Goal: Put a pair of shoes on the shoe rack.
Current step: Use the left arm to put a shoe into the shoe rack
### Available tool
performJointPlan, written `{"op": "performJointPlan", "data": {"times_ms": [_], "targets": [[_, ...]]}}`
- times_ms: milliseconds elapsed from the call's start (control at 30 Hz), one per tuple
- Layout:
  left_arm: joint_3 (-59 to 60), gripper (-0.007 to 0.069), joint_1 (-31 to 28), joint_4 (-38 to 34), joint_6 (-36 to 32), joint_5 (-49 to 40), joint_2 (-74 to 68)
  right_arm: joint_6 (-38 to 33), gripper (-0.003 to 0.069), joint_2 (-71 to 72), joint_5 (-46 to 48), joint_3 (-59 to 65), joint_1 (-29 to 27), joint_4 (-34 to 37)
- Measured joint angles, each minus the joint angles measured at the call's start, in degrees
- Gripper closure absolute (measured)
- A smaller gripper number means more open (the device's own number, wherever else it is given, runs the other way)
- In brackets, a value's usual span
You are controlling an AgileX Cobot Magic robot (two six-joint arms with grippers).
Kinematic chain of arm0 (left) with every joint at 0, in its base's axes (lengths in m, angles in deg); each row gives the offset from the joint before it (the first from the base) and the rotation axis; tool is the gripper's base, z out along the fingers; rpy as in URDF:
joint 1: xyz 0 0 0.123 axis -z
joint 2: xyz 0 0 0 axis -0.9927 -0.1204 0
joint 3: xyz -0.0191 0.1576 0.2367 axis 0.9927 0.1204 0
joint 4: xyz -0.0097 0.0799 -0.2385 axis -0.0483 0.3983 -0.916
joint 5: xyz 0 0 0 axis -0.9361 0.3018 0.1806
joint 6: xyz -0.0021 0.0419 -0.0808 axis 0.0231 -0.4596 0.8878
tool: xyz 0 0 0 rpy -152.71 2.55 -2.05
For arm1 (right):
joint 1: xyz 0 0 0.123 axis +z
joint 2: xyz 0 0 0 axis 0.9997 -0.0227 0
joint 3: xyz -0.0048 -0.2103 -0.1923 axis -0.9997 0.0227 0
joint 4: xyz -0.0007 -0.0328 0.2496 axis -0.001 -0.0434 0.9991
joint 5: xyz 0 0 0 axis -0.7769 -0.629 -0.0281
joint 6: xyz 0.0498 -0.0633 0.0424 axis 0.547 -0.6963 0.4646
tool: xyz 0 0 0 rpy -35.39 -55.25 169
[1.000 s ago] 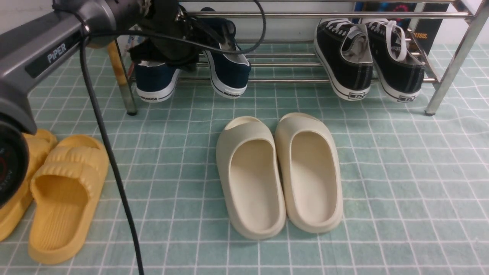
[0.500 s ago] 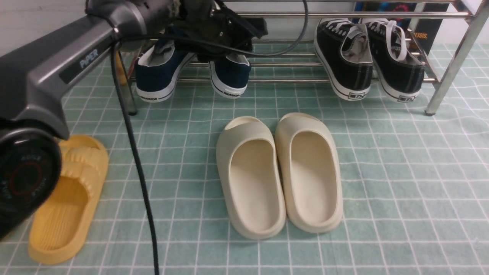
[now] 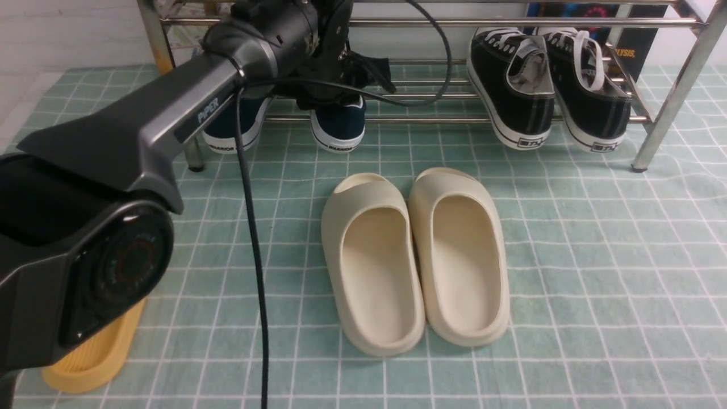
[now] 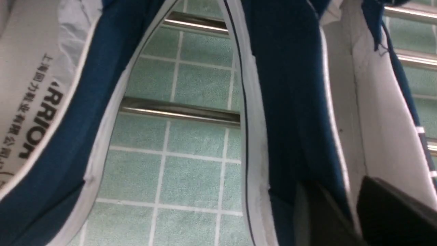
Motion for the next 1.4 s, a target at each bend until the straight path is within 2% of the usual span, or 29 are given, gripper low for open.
{"op": "performJointPlan", "data": {"times_ms": [33,67,133,567,867,1400], "targets": [[0.0,0.0480,0.0,0.1,0.0,0.0,0.0,0.0,0.0419,0.0,0.0,0.0,0.0,0.0],[-0.1,0.0568,0.0,0.5,0.2,-0.2,0.0,0.0,0.0419,0.0,0.0,0.0,0.0,0.0],[-0.8,0.0619,-0.1,0.8,0.3,-0.6,-0.4,0.0,0.0419,0.0,0.0,0.0,0.0,0.0],[-9.2,0.0615,-0.8,-1.6,-3.7,-6.5,-0.9,0.0,0.0419,0.0,0.0,0.0,0.0,0.0],[-9.2,0.0615,-5.4,-4.4,0.0,-6.9,-1.9,0.0,0.0419,0.0,0.0,0.0,0.0,0.0],[-9.5,0.0615,-5.6,-4.1,2.8,-7.1,-3.3,0.0,0.0419,0.0,0.0,0.0,0.0,0.0]]}}
